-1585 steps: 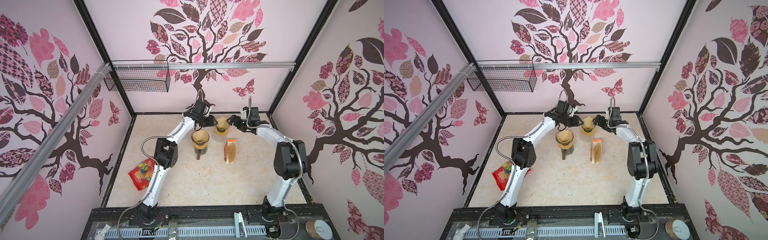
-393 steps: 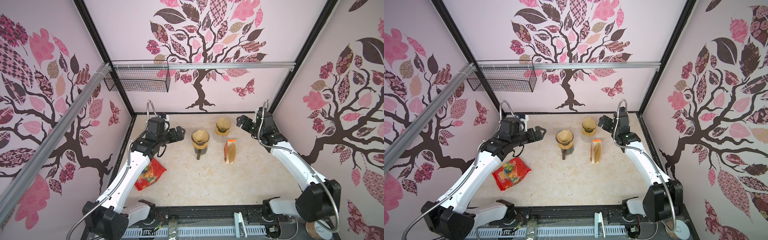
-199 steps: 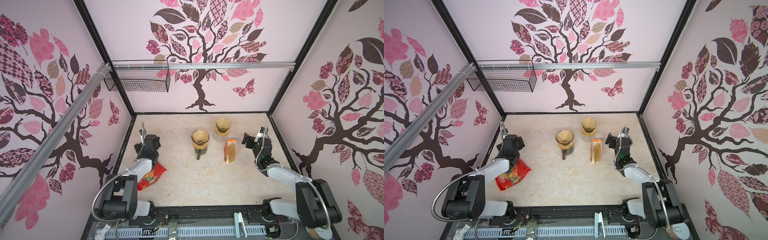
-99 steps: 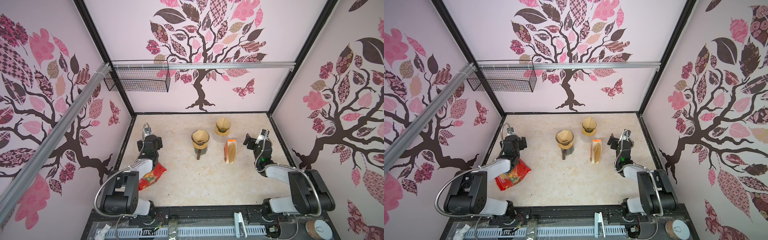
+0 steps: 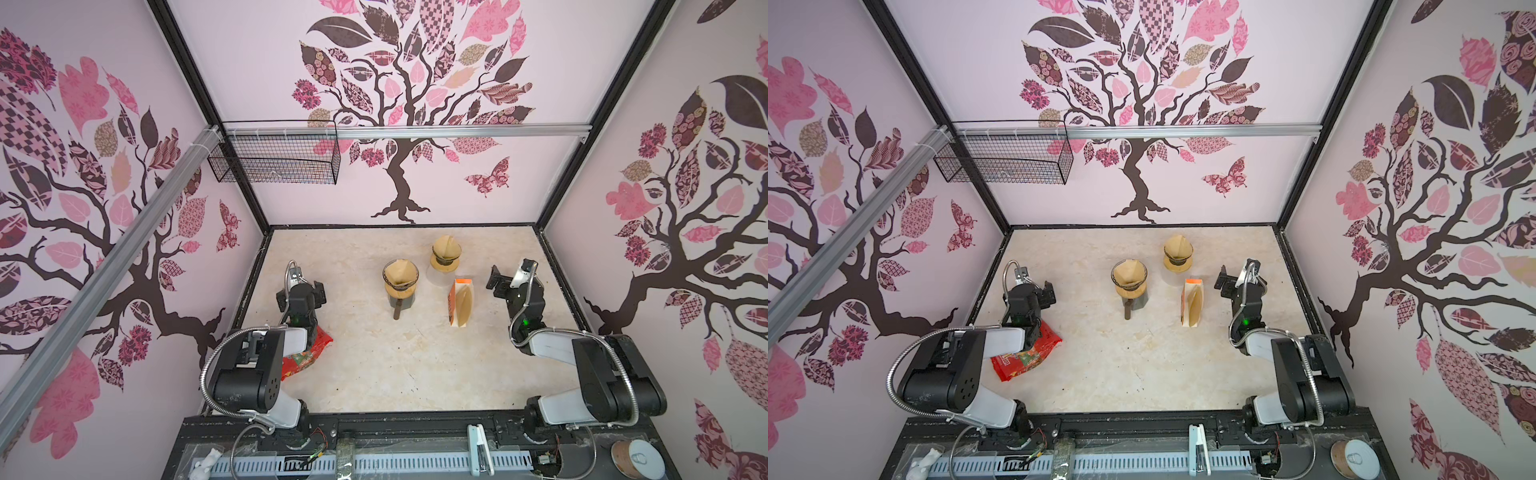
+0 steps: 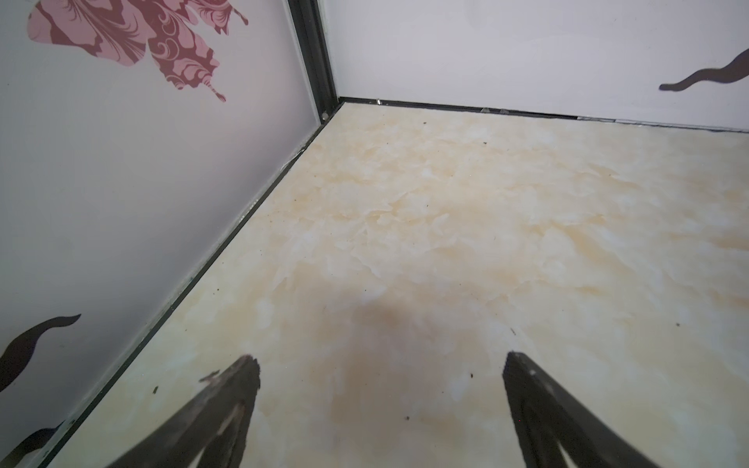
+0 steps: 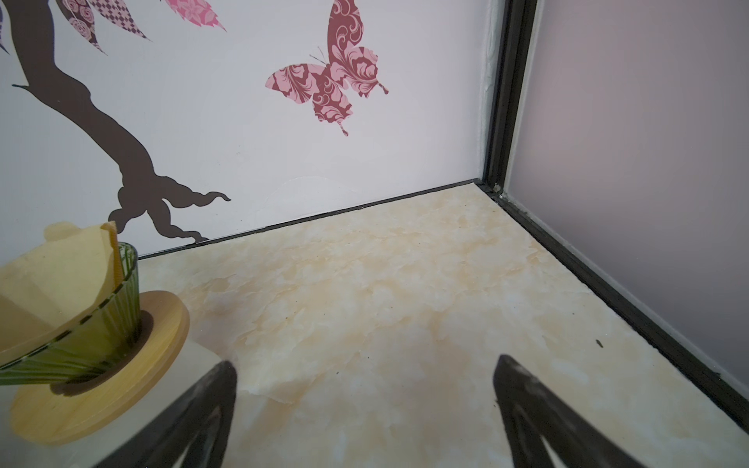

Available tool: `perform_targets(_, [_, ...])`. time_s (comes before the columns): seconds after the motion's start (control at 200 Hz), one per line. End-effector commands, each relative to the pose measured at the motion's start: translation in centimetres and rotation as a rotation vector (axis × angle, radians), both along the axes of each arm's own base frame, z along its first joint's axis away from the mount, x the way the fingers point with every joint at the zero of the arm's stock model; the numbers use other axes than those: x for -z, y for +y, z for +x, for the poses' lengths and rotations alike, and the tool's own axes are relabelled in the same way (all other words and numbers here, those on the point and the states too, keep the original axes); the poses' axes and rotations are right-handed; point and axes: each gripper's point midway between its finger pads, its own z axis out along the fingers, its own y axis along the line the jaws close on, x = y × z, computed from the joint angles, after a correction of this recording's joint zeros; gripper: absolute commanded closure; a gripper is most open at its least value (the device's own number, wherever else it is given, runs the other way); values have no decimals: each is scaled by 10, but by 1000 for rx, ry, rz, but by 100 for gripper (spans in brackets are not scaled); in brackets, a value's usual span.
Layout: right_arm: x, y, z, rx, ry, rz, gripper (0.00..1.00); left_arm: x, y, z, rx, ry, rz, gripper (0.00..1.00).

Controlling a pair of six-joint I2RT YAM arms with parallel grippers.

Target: Place the coffee filter in the dripper

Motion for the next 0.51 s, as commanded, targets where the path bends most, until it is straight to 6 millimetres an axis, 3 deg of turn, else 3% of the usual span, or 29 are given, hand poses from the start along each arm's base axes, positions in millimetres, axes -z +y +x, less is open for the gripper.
perform_targets(0.0, [7,-3,1,11,112,10,0,-6,-3,-1,29,-49,-26,3])
perform_targets(0.265, [8,2,-20,8,97,-12,0,1,-5,-3,74,-83,-49,3])
perform_targets(0.445, [33,11,-30,-11,120,-62,0,2,-5,-4,76,-81,-49,3])
perform_targets(0.5, [30,10,-32,-8,65,-72,0,3,-5,-4,76,-80,-48,3])
